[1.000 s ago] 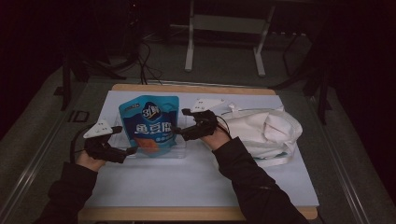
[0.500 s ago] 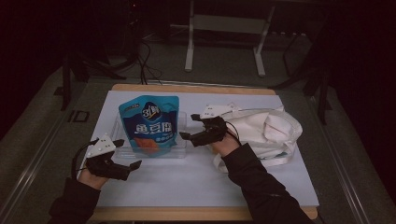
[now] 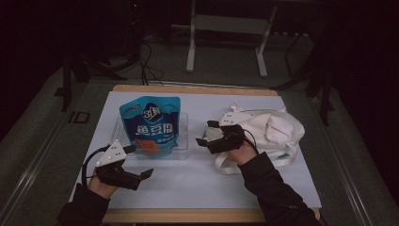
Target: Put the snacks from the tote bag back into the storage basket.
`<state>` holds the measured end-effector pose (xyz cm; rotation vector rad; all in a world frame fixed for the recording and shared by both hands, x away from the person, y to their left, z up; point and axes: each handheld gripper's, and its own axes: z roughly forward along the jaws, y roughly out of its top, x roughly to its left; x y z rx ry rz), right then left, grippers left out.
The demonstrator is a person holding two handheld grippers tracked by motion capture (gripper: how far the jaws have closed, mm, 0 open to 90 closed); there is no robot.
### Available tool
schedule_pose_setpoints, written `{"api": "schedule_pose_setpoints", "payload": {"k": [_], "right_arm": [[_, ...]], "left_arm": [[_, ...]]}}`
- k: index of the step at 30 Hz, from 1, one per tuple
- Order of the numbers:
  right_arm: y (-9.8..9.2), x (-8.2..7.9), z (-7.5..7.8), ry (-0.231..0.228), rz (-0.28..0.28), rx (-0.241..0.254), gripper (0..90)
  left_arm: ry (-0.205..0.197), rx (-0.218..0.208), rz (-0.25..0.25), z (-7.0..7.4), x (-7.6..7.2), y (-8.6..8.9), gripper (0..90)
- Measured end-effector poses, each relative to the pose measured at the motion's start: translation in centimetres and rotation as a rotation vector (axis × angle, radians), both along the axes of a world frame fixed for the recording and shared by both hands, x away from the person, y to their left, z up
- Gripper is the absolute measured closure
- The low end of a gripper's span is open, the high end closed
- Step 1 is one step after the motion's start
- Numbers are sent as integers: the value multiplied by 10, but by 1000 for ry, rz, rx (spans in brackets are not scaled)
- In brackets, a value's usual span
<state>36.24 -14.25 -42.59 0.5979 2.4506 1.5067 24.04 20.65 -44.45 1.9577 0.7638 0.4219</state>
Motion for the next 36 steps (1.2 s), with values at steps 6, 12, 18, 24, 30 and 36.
{"api": "schedule_pose_setpoints", "payload": {"k": [6, 12, 18, 24, 30, 36], "right_arm": [[-16, -8, 1, -2, -14, 18, 182], [-31, -17, 2, -12, -21, 22, 181], [-47, -27, 3, -14, -35, 29, 181], [-65, -34, 2, -13, -72, 51, 181], [-83, -38, -1, -14, -115, 57, 180], [-98, -44, -5, -23, -147, 56, 180]], "left_arm": [[-8, 5, -60, 4, -3, -17, 14], [7, 2, -123, 5, -4, -35, 14], [22, 5, -173, 3, 1, -51, 14], [39, 3, -207, 0, 7, -66, 14], [55, 6, -254, -3, 12, -82, 14], [64, 23, -291, -9, 15, -100, 14]]}}
